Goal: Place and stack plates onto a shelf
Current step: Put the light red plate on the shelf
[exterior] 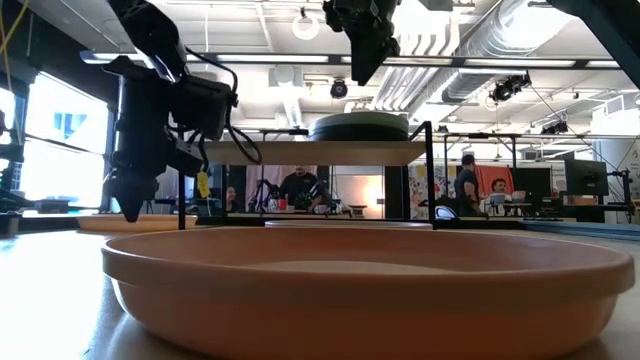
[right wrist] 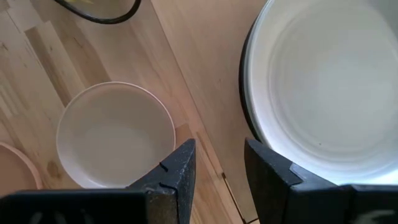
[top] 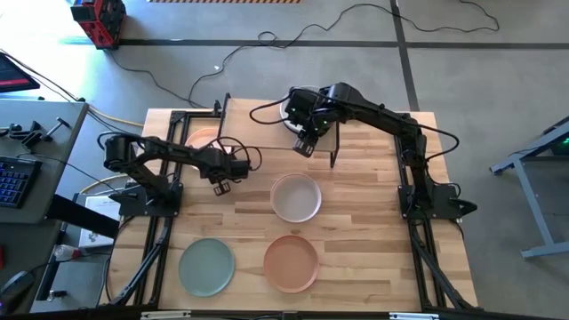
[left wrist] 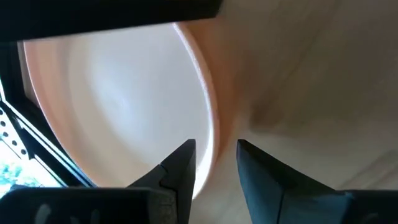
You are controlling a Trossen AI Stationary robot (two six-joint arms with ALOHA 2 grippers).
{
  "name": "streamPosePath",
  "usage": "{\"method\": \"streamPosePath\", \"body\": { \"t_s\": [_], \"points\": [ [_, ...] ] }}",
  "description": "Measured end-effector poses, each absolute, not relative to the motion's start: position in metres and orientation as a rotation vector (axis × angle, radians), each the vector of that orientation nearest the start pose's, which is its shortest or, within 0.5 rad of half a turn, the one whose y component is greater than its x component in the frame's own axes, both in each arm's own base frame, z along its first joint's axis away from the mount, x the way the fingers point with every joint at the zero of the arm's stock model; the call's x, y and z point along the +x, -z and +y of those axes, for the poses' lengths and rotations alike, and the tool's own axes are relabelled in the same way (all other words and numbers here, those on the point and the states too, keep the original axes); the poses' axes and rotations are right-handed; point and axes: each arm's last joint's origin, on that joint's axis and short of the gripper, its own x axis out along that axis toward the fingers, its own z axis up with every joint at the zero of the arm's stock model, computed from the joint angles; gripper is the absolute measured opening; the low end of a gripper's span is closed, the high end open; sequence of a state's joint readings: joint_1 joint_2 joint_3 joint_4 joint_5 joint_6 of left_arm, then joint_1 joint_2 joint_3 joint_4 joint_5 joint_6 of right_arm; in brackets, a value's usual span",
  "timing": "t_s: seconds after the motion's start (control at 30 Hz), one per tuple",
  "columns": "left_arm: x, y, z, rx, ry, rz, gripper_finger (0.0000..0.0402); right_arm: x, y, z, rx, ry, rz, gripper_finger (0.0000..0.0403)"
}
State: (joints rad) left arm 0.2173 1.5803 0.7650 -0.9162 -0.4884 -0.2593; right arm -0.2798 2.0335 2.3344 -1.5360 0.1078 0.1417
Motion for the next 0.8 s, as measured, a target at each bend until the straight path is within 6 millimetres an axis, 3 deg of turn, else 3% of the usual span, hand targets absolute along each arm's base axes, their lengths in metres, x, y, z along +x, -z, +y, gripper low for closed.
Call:
{"method": "streamPosePath", "body": {
  "t_s": [0.3,0.67,0.8],
  "points": [
    [0.208,-0.137,0.07,0.041,-0.687,1.696,0.0106,0.37,-0.379,-0.109,0.242,0.429,1.21,0.0114],
    [0.211,-0.113,0.071,0.072,-0.683,1.82,0.0106,0.37,-0.379,-0.109,0.247,0.43,1.209,0.0114],
    [0.211,-0.113,0.071,0.082,-0.686,1.819,0.0093,0.37,-0.379,-0.109,0.262,0.44,1.206,0.0114]
  ]
}}
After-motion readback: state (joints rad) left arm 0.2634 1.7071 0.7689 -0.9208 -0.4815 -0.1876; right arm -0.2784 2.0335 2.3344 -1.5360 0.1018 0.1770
